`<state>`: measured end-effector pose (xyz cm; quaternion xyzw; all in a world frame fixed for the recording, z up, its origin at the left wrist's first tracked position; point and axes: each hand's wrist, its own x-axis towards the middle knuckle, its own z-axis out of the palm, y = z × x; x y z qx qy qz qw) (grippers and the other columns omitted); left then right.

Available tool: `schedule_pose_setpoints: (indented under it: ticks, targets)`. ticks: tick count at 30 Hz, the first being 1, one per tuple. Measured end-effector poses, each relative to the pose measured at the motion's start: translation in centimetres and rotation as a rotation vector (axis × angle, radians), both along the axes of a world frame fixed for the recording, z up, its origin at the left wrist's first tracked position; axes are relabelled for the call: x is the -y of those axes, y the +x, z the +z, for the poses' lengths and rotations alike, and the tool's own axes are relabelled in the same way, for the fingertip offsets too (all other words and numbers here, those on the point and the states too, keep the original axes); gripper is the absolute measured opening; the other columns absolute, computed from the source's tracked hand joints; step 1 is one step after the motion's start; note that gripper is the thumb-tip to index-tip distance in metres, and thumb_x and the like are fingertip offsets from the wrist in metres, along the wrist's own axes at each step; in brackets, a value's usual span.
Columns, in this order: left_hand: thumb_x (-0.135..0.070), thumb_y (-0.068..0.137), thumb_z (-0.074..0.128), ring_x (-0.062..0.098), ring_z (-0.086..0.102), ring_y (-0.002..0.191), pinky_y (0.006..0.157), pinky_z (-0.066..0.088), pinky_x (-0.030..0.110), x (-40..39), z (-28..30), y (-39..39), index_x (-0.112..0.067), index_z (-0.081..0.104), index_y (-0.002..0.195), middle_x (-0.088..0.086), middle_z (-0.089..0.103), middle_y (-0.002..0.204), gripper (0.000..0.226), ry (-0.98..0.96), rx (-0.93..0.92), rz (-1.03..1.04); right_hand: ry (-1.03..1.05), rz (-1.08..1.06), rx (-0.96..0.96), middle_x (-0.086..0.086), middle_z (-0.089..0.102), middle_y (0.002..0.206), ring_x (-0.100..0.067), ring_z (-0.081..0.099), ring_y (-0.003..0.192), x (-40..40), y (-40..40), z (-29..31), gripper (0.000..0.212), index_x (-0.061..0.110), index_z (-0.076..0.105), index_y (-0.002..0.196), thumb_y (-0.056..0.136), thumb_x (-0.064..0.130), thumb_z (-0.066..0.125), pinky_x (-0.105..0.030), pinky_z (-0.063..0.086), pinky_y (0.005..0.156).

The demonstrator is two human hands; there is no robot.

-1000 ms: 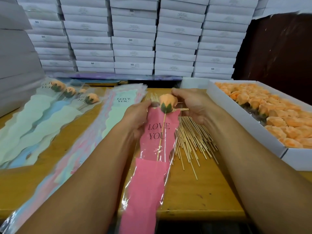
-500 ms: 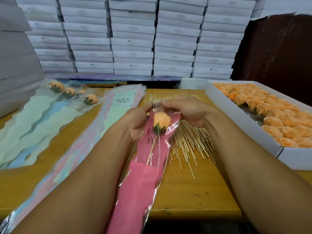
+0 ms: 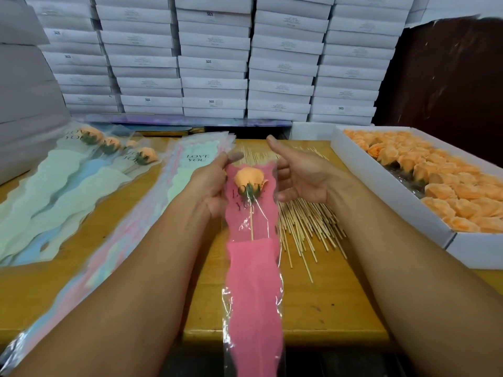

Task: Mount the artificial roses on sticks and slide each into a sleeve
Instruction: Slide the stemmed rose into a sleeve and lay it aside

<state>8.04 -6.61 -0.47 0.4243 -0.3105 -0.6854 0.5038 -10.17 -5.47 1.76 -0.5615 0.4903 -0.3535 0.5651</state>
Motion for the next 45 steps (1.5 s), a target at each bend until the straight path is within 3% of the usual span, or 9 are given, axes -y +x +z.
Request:
schedule_pose_setpoints:
  ticks: [4, 9, 15, 19, 23, 27, 34, 40, 45]
  targets:
    - [-0.041, 0.108, 0.036, 0.027, 0.063, 0.074, 0.053, 0.055, 0.033, 0.6, -0.1, 0.4, -0.02, 0.065, 0.092, 0.012, 0.066, 0.088, 0.04, 0.032, -0.028, 0.083, 0.109, 0.348, -0.236, -0.018, 0.07, 0.096, -0.024, 0.068, 0.073, -1.3, 0.1, 0.1, 0.065, 0.004, 0.068, 0.109, 0.082, 0.063, 0.062, -0.022, 0.045, 0.041]
    - [-0.039, 0.108, 0.037, 0.03, 0.066, 0.092, 0.067, 0.056, 0.041, 0.8, -0.3, 0.9, -0.019, 0.067, 0.103, 0.015, 0.068, 0.102, 0.037, 0.018, -0.028, 0.134, 0.194, 0.536, -0.285, -0.019, 0.069, 0.098, -0.017, 0.067, 0.059, -2.2, 2.3, 0.1, 0.043, 0.004, 0.067, 0.111, 0.081, 0.034, 0.073, -0.016, 0.038, 0.035]
    - [-0.037, 0.109, 0.034, 0.023, 0.069, 0.048, 0.043, 0.057, 0.037, 1.1, -0.3, 1.1, -0.015, 0.061, 0.101, 0.013, 0.071, 0.068, 0.036, 0.007, -0.111, 0.18, 0.26, 0.756, -0.275, -0.011, 0.076, 0.085, -0.018, 0.072, 0.058, -3.6, 2.3, 1.4, 0.02, 0.012, 0.077, 0.092, 0.094, 0.027, 0.064, -0.015, 0.038, 0.031]
    - [-0.033, 0.108, 0.037, 0.025, 0.066, 0.053, 0.068, 0.055, 0.035, 1.3, -0.4, 1.3, -0.015, 0.059, 0.1, 0.015, 0.069, 0.073, 0.029, 0.034, -0.169, 0.175, 0.331, 0.97, -0.188, 0.001, 0.078, 0.078, -0.006, 0.071, 0.054, -5.8, 1.4, 0.6, 0.048, 0.017, 0.08, 0.077, 0.103, 0.016, 0.04, -0.013, 0.041, 0.035]
    - [-0.032, 0.107, 0.041, 0.025, 0.065, 0.045, 0.08, 0.053, 0.036, 1.4, -0.4, 1.6, -0.012, 0.057, 0.106, 0.014, 0.068, 0.064, 0.025, 0.056, -0.199, 0.164, 0.304, 1.019, -0.185, 0.0, 0.077, 0.077, -0.01, 0.071, 0.054, -7.9, 1.8, -0.5, 0.027, -0.003, 0.063, 0.095, 0.1, 0.018, 0.047, -0.014, 0.035, 0.031]
    - [-0.027, 0.106, 0.045, 0.021, 0.061, 0.038, 0.035, 0.049, 0.025, 1.5, -0.1, 2.1, -0.009, 0.057, 0.097, 0.012, 0.061, 0.074, 0.023, 0.102, -0.254, 0.193, 0.305, 0.902, -0.182, -0.013, 0.072, 0.083, -0.016, 0.068, 0.048, -9.0, 3.1, -1.2, 0.031, -0.003, 0.065, 0.094, 0.093, 0.026, 0.057, -0.015, 0.033, 0.027]
    - [-0.041, 0.107, 0.039, 0.023, 0.067, 0.064, 0.07, 0.055, 0.037, 1.5, -0.2, 2.1, -0.016, 0.062, 0.086, 0.012, 0.068, 0.081, 0.04, 0.075, -0.307, 0.224, 0.238, 0.79, -0.101, -0.008, 0.072, 0.07, -0.011, 0.067, 0.047, -9.1, 3.5, -1.3, 0.01, -0.002, 0.063, 0.089, 0.093, 0.005, 0.056, -0.014, 0.038, 0.029]
    - [-0.07, 0.097, 0.03, 0.036, 0.059, 0.124, 0.11, 0.041, 0.052, 0.6, 0.1, 1.6, -0.006, 0.053, 0.141, 0.021, 0.061, 0.134, 0.081, 0.003, -0.266, 0.037, 0.143, 0.771, -0.021, -0.015, 0.07, 0.072, -0.013, 0.068, 0.049, -8.1, 2.1, -1.0, 0.013, -0.002, 0.066, 0.091, 0.093, 0.005, 0.056, -0.016, 0.042, 0.032]
    - [-0.064, 0.099, 0.039, 0.03, 0.064, 0.092, 0.08, 0.052, 0.038, -0.2, 0.3, -0.4, -0.005, 0.062, 0.113, 0.015, 0.068, 0.104, 0.065, -0.096, -0.027, 0.07, 0.06, 0.608, 0.071, -0.014, 0.068, 0.064, -0.012, 0.062, 0.041, -7.5, 1.4, -1.3, 0.014, 0.001, 0.069, 0.086, 0.089, 0.008, 0.058, -0.015, 0.039, 0.029]
